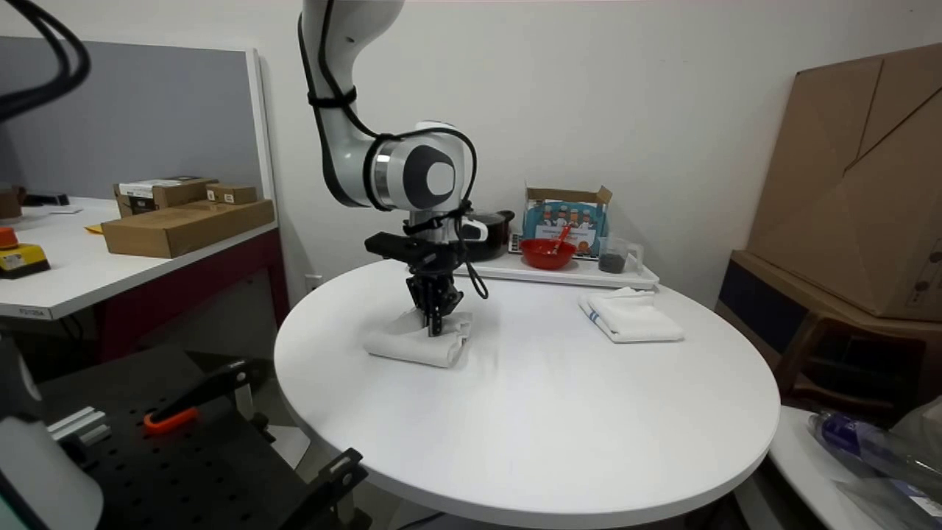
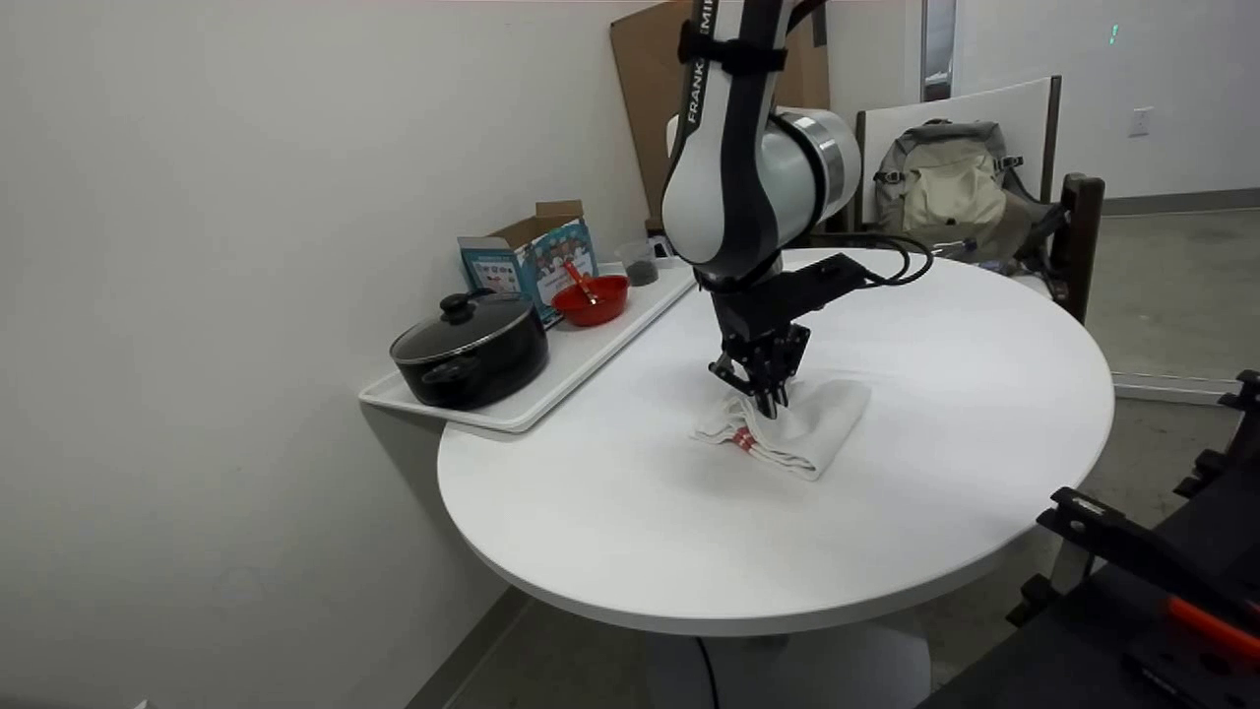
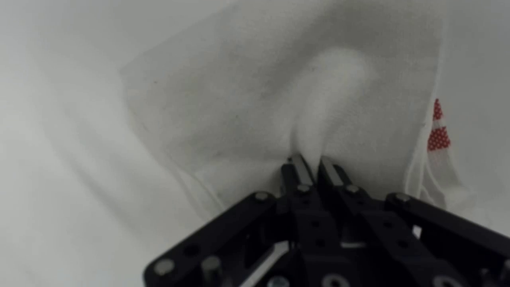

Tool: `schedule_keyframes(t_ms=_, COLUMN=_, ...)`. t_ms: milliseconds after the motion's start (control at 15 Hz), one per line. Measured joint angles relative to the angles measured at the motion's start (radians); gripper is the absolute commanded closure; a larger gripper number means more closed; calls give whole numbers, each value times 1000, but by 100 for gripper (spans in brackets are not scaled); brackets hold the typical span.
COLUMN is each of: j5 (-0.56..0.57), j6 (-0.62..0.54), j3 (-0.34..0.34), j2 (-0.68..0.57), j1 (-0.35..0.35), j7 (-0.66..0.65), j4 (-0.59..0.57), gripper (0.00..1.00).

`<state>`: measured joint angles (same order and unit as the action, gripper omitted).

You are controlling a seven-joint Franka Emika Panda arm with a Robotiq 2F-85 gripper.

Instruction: Use the white and red tea towel to wipe the table

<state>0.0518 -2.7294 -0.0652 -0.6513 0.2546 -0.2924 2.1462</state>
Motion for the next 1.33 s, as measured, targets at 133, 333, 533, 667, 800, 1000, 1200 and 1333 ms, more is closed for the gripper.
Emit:
schedule_keyframes(t_ms=133, j5=33, j6=7, j3=-1, j2=0, j1=24, j7=1, j4=-1, gripper=95)
schedule_keyframes(t_ms=333, j5=62, j6=44, j3=1, j2=-7, j1=60, j7=3, j4=-22, gripper=95)
schedule_keyframes(t_ms=533, j5=85, j6=109, j3=11, j2=-24, j1=79, j7=13, j4=-68, gripper=95)
schedule_keyframes(t_ms=667, j5=97, j6=158, j3=20, j2=-37, j1=83, j7=27, j4=-103, gripper=95)
schedule_keyframes(t_ms=800, j5=105, j6=216, j3=25, j2=-53, j1=82, j7=47, j4=-142, gripper=95)
schedule_keyframes(t_ms=1000, j5=137, j6=301, j3=37, j2=-79, j1=84, j7=68, j4=-203, gripper=95)
schedule_keyframes(t_ms=1200, j5=183, j6=352, j3=55, j2=-104, j1=99, j7=85, j4=-255, gripper=95)
schedule_keyframes(t_ms=1333, j5=218, j6=363, j3=68, j2=-117, j1=116, j7=97, j4=-281, gripper=95)
